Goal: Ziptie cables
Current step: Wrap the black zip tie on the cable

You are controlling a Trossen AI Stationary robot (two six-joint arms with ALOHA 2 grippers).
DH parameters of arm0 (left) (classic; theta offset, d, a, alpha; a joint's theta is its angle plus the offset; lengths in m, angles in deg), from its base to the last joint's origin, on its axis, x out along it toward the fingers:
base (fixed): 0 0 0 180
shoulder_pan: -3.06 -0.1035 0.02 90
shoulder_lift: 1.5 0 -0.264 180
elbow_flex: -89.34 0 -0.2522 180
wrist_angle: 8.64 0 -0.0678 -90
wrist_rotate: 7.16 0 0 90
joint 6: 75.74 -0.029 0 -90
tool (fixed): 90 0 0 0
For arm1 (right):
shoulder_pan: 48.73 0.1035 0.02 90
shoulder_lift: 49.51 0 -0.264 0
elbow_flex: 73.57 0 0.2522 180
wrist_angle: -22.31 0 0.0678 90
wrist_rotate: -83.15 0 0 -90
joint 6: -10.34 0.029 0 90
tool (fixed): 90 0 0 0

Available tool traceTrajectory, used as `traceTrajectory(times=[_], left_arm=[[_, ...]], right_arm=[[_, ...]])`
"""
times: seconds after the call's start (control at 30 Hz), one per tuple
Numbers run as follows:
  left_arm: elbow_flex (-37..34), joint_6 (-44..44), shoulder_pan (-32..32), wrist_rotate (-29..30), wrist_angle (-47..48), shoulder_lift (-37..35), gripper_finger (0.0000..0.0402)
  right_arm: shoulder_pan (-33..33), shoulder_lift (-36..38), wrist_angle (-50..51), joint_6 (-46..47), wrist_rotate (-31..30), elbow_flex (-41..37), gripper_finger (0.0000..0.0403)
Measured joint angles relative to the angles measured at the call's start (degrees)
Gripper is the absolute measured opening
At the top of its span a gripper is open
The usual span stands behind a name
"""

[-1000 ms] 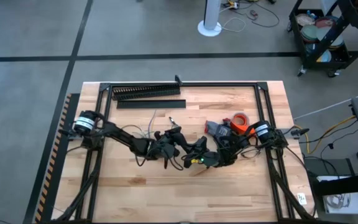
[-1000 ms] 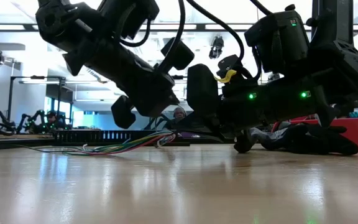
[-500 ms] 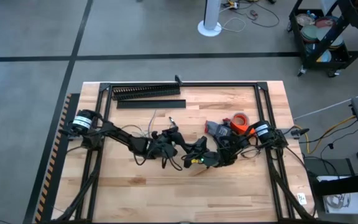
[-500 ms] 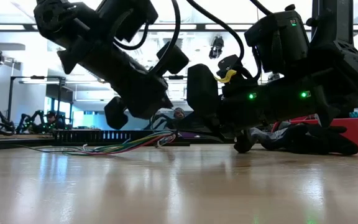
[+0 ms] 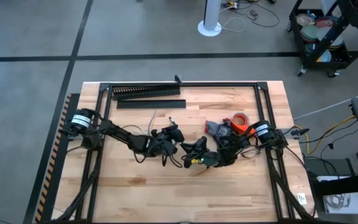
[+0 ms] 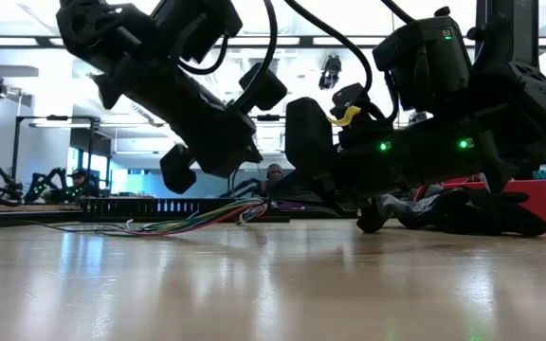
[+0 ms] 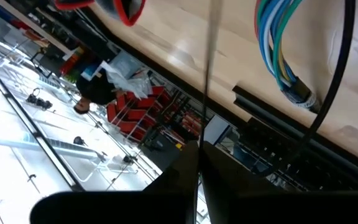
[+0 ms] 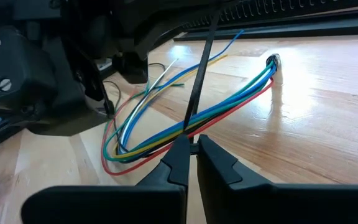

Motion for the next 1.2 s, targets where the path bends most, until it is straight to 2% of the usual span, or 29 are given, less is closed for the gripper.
traceTrajectory(times=[0.23, 0.37, 0.57, 1.07, 1.2], left_arm=[[0.35, 0.07, 0.19, -1.16, -0.27, 0.0, 0.0], [1.32, 0.08, 0.11, -1.14, -1.88, 0.0, 0.0], [1.75, 1.13, 0.24, -1.12, -1.84, 0.0, 0.0], [1.68, 4.57, 0.29, 0.08, -2.6, 0.0, 0.0], [1.66, 4.46, 0.35, 0.39, -3.23, 0.0, 0.0]], right_arm=[[0.0, -0.01, -0.03, -1.07, 0.33, 0.0, 0.0], [0.72, -0.29, 0.58, -9.1, 1.48, 0.16, 0.0], [1.83, -0.27, 0.02, -18.93, -4.53, 0.26, 0.0], [2.03, -0.07, -0.47, -38.81, -5.46, 3.1, 0.0], [1.92, -0.07, -0.43, -44.24, -8.39, 3.1, 0.0]])
